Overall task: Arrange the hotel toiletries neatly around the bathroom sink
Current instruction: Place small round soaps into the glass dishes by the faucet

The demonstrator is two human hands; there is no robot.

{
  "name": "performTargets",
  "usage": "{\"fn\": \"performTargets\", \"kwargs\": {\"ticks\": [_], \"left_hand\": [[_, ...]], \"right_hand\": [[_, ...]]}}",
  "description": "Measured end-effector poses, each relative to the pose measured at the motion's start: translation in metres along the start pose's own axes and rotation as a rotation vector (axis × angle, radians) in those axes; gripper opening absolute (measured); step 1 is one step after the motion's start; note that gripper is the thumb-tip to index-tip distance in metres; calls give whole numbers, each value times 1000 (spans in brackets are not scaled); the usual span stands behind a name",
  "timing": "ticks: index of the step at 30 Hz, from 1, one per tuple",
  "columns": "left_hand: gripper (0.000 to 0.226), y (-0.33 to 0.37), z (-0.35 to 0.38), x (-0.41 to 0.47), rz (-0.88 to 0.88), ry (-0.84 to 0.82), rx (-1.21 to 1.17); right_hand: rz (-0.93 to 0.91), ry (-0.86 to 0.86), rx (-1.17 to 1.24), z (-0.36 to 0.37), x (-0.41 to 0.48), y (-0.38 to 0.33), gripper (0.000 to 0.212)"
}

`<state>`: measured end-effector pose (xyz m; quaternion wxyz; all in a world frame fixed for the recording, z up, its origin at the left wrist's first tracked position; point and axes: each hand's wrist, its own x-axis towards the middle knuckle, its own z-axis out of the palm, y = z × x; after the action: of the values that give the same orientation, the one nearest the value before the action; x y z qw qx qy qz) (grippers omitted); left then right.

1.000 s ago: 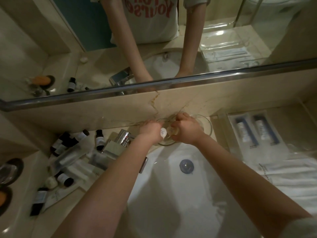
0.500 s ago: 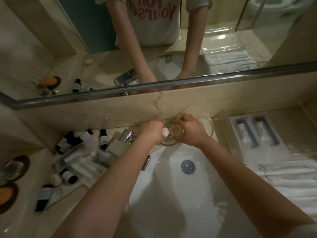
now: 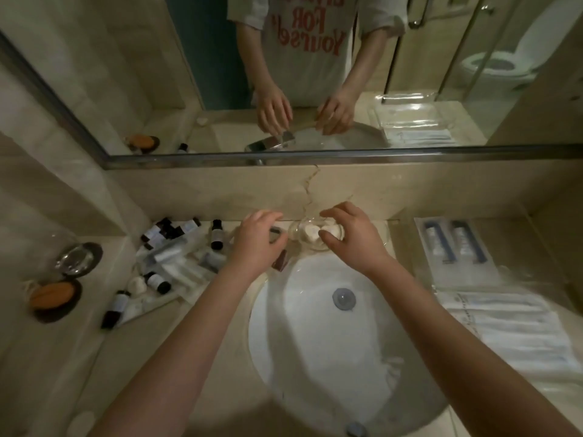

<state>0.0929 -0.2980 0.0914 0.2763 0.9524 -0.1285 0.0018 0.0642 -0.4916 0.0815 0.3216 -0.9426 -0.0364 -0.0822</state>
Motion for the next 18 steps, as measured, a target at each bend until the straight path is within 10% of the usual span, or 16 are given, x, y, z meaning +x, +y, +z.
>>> {"fn": "performTargets", "kwargs": {"ticks": [18], "left_hand": [[35,-195,-81,-164,-549,97,-52]], "right_hand": [[-239,-488,-23,161,-25,-167,40]]}}
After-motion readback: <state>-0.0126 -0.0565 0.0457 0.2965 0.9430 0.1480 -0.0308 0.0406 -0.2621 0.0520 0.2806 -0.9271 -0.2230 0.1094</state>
